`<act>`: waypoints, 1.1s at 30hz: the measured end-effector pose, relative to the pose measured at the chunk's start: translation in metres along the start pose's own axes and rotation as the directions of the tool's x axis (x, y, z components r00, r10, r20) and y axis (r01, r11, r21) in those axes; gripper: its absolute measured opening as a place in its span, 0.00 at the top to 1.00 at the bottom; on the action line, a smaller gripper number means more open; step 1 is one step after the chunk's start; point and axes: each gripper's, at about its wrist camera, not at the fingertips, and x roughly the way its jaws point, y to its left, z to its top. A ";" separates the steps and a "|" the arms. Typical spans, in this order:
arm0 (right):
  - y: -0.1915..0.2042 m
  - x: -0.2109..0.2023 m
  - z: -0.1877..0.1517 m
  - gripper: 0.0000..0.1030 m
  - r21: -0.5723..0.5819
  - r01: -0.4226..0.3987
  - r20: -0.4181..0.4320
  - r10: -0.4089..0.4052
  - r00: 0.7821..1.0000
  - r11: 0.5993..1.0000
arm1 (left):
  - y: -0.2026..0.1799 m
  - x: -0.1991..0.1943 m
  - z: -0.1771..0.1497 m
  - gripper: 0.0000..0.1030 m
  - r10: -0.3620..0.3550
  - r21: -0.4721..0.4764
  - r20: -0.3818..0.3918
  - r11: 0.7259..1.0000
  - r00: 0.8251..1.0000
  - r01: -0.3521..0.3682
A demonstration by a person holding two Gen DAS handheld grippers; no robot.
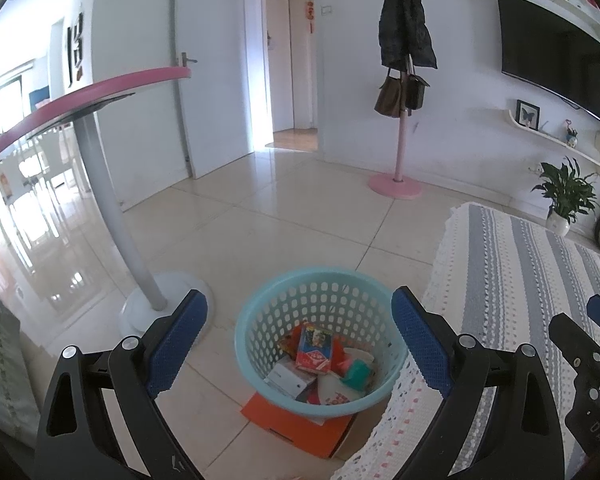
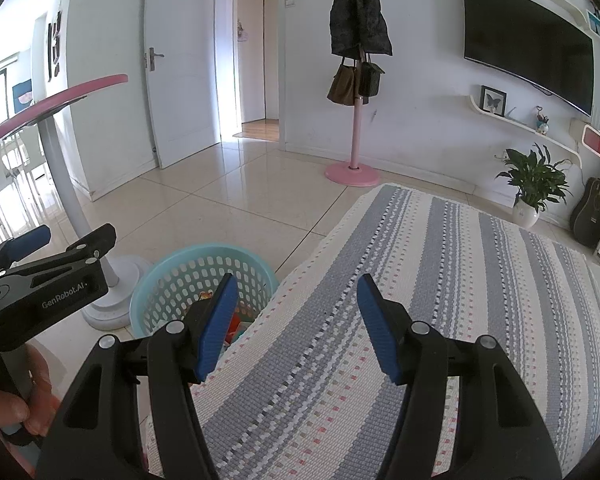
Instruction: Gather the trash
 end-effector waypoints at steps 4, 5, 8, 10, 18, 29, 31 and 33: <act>0.000 0.000 0.000 0.43 0.006 -0.006 -0.003 0.006 1.000 1.000 | 0.000 -0.001 0.000 0.12 0.000 0.003 0.004 1.000 1.000 0.000; -0.001 0.001 0.001 0.43 0.008 -0.010 -0.004 0.010 1.000 1.000 | 0.000 -0.001 -0.001 0.12 -0.002 0.003 0.003 1.000 1.000 0.002; -0.003 0.000 0.002 0.43 0.015 -0.015 -0.005 0.015 1.000 1.000 | 0.000 -0.001 -0.001 0.12 -0.007 0.003 0.002 1.000 1.000 0.007; -0.004 0.001 0.003 0.43 0.015 -0.015 -0.004 0.015 1.000 1.000 | 0.000 -0.001 -0.001 0.12 -0.006 0.002 0.002 1.000 1.000 0.006; -0.003 0.001 0.002 0.43 0.009 -0.017 -0.006 0.017 1.000 1.000 | 0.001 -0.001 -0.002 0.12 -0.005 0.000 0.002 1.000 1.000 0.005; -0.005 0.002 0.001 0.43 0.009 -0.023 -0.008 0.023 1.000 1.000 | -0.001 -0.007 -0.002 0.12 0.032 0.009 0.026 0.999 0.999 -0.032; -0.005 0.003 0.001 0.43 0.011 -0.024 -0.010 0.024 1.000 1.000 | -0.002 -0.008 -0.001 0.12 0.027 0.014 0.026 1.000 0.999 -0.027; -0.005 0.003 0.001 0.43 0.010 -0.024 -0.011 0.024 1.000 1.000 | -0.001 -0.009 0.000 0.12 0.023 0.009 0.028 1.000 0.999 -0.024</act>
